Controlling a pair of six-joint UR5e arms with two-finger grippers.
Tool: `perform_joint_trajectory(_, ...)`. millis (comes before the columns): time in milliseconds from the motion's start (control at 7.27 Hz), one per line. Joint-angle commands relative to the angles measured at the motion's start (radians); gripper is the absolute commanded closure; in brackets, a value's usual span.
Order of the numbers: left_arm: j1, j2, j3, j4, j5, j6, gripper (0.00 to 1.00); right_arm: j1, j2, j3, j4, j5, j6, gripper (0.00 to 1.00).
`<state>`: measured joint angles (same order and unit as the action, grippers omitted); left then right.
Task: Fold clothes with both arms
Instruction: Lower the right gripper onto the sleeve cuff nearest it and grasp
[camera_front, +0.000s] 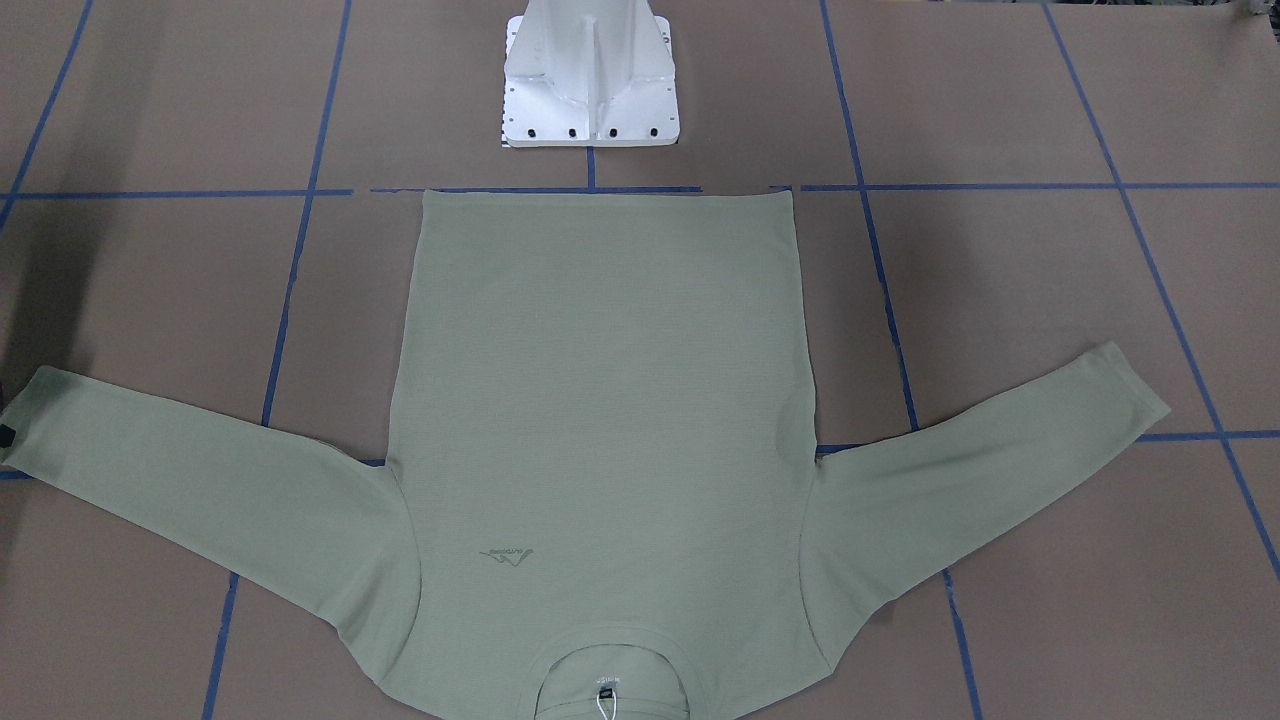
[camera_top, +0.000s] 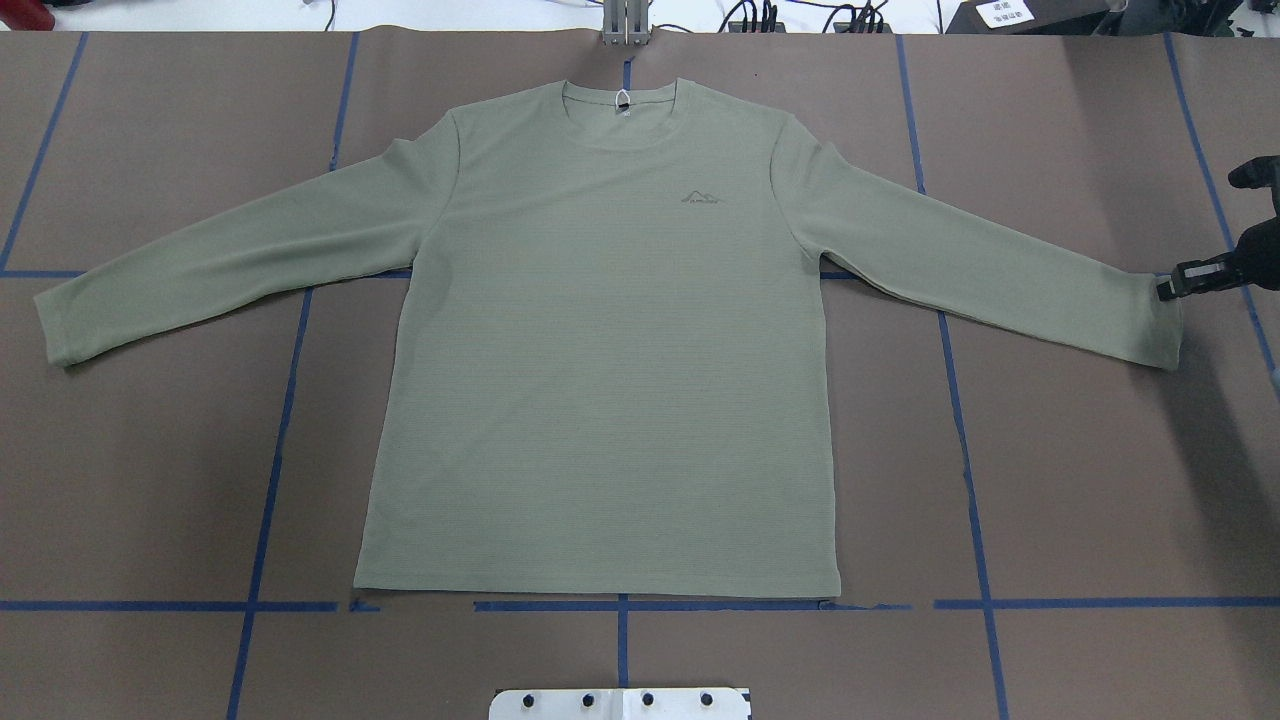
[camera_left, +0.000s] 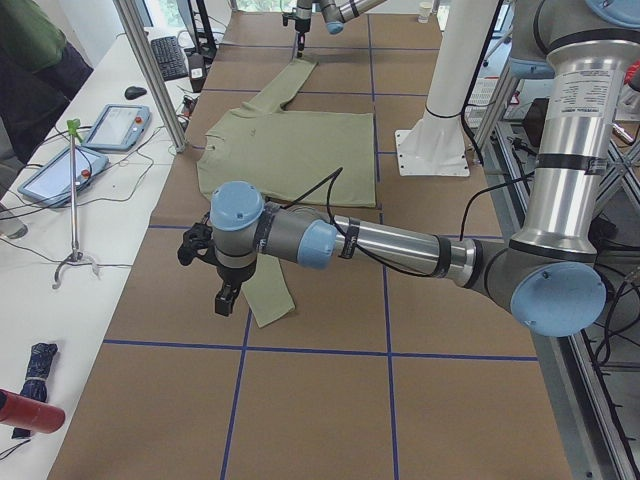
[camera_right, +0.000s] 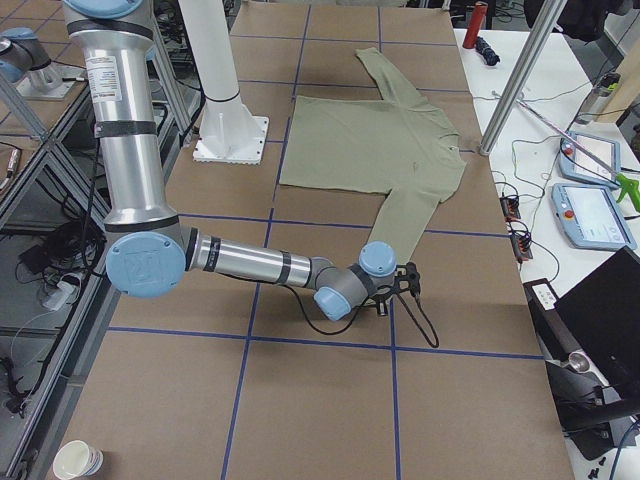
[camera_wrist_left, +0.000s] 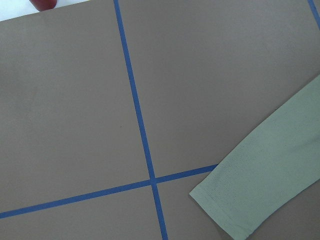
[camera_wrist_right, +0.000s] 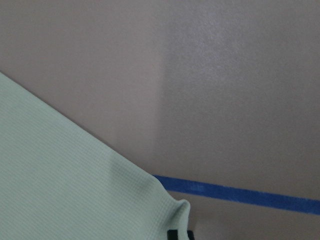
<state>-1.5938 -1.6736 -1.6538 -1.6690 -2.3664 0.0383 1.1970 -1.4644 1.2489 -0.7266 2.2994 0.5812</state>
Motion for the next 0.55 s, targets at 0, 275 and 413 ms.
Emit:
perform_joint_trajectory(0, 0.000, 0.000, 0.000, 0.000, -0.001, 0.000, 0.00, 0.010, -0.004, 0.227, -0.255, -0.006, 0.032, 1.00)
perform_joint_trajectory(275, 0.000, 0.000, 0.003, 0.000, -0.001, 0.000, 0.00, -0.023, 0.019, 0.550, -0.684, -0.122, 0.040, 1.00)
perform_joint_trajectory(413, 0.000, 0.000, 0.005, 0.000, -0.001, 0.000, 0.00, -0.071, 0.136, 0.639, -0.896, -0.185, 0.118, 1.00)
